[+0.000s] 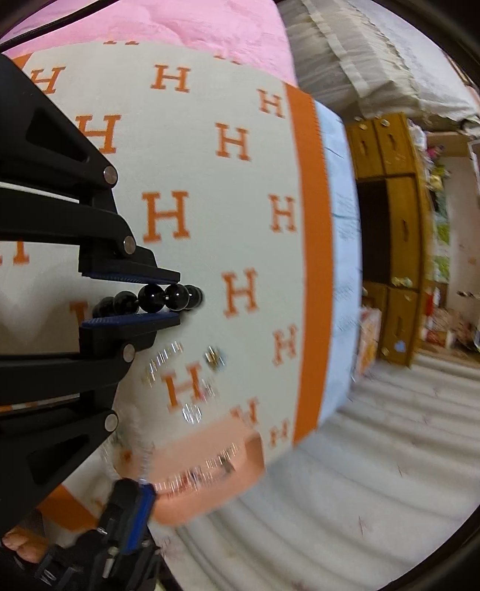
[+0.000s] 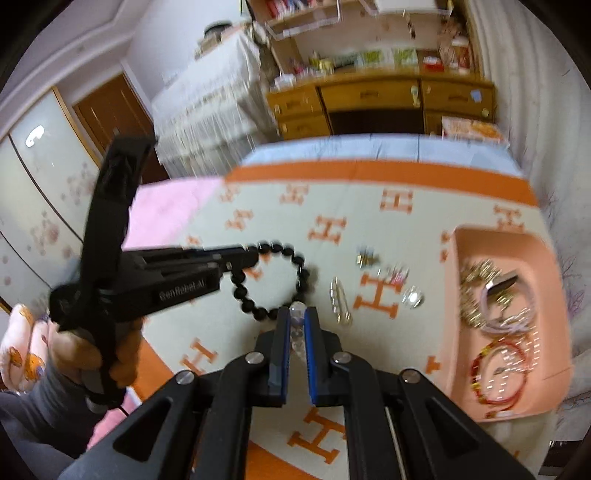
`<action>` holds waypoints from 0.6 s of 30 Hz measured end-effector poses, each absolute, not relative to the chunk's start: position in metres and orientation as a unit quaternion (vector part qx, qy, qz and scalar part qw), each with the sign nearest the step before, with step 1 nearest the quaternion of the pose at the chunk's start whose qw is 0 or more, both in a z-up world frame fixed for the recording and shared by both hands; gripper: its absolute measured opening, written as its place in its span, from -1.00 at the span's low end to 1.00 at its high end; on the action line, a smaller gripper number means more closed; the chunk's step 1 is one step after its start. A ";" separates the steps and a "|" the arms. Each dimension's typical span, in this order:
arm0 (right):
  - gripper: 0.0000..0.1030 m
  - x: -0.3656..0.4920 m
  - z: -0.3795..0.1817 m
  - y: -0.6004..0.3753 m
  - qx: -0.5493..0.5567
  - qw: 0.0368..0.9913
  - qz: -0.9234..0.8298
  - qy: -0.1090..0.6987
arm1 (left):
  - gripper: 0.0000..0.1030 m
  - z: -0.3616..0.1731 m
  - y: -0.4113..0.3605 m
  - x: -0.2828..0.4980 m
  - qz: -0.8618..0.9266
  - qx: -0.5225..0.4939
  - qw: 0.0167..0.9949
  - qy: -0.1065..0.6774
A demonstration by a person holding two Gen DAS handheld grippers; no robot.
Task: Organize jewelry
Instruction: 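Carry both bracelets into the pink tray and open both grippers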
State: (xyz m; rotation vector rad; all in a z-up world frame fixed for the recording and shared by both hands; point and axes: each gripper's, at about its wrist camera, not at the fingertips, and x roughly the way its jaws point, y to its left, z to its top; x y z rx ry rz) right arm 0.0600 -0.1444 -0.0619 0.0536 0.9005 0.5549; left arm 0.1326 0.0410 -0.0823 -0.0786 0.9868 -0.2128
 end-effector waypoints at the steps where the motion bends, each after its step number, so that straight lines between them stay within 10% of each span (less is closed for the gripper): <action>1: -0.86 0.056 -0.049 -0.151 0.033 0.870 0.265 0.414 | -0.76 -0.073 0.036 0.129 -0.111 -0.036 0.877 0.465; 18: -0.85 0.044 0.015 -0.253 0.090 0.932 0.165 0.311 | -0.75 0.003 -0.105 0.137 -0.237 0.021 0.885 0.399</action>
